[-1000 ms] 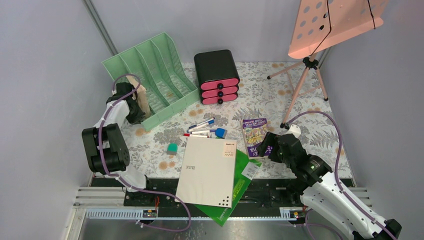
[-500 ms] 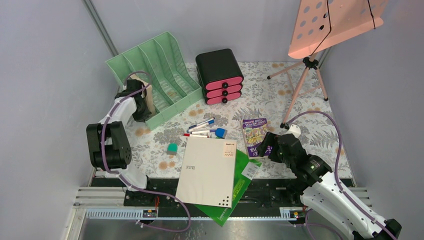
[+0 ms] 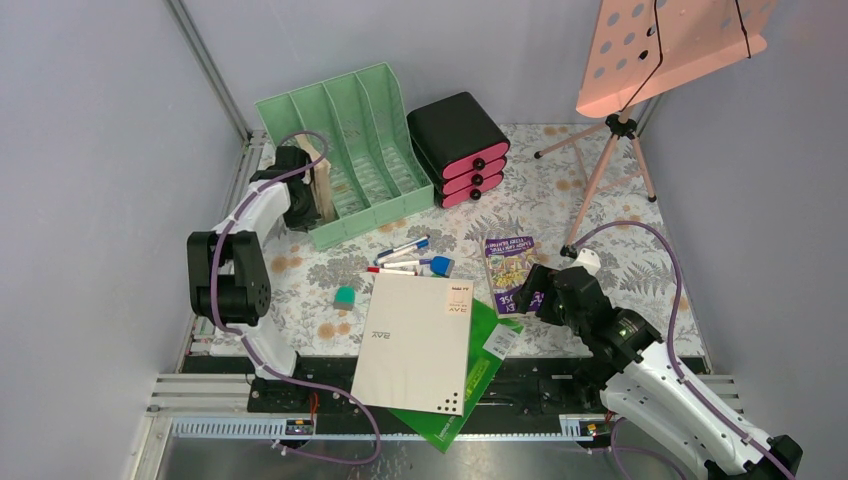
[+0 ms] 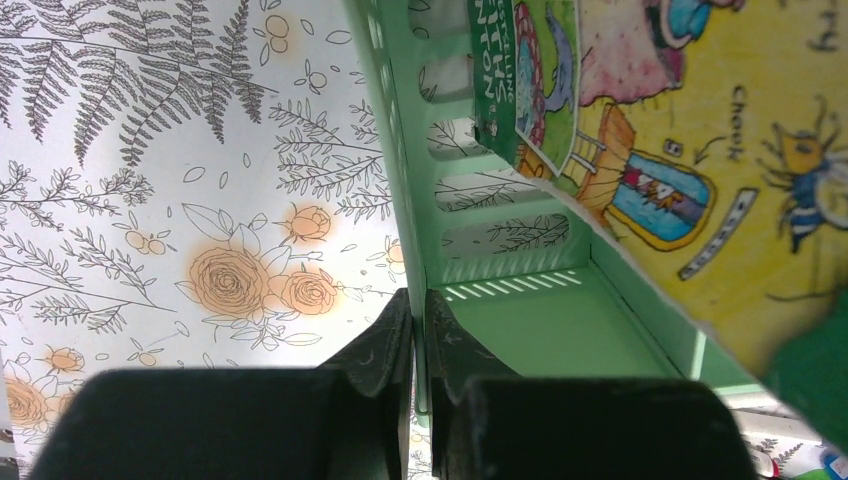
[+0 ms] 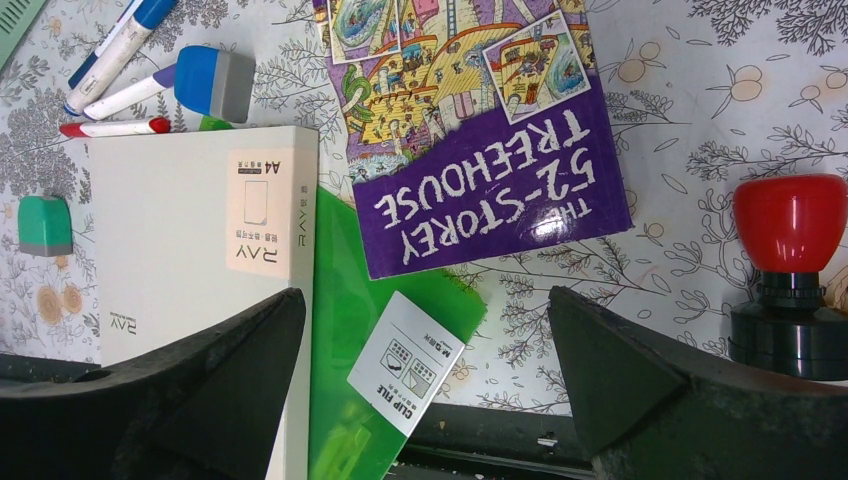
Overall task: Organize the desk
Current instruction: Move the storage box to the center of the board.
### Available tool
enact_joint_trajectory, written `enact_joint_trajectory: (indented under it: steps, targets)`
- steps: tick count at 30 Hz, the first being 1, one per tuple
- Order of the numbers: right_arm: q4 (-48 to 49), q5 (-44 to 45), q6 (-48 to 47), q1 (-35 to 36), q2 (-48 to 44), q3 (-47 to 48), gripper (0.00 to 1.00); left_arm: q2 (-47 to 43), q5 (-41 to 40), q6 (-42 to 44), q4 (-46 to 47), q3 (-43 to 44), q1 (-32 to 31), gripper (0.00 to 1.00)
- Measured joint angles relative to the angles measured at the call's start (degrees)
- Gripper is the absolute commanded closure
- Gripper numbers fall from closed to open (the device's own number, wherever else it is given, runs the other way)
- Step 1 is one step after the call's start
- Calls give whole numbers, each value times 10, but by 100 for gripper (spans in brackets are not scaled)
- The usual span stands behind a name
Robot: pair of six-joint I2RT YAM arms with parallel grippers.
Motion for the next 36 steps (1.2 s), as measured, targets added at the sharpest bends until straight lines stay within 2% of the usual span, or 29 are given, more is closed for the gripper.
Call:
enact_joint_trajectory:
  steps: [4,5,6,8,11,15,23,28,32,36]
  targets:
    - [0,0,0,0,0,0,1,0,-10,1,-1,0,-3,99]
    - [0,0,0,0,0,0,1,0,-14,0,-1,0,-3,88]
    - [0,0,0,0,0,0,1,0,-17,-2,-1,0,-3,70]
    - [0,0,0,0,0,0,1,0,-21,2,-2,0,-3,48]
    - [0,0,0,0,1,0,1,-10,-28,4,-3,0,-4,34]
    - [1,0,0,0,1,0,1,-55,-36,0,-2,-6,-4,24]
    - [3,-1,0,0,7,0,1,-215,-21,-15,2,-69,-7,19]
    - [3,-1,0,0,11,0,1,-319,48,-47,21,-152,-11,19]
    - [4,-1,0,0,14,0,1,-364,120,-89,39,-216,-57,20]
    - [5,-1,0,0,17,0,1,-379,182,-148,102,-273,-131,21]
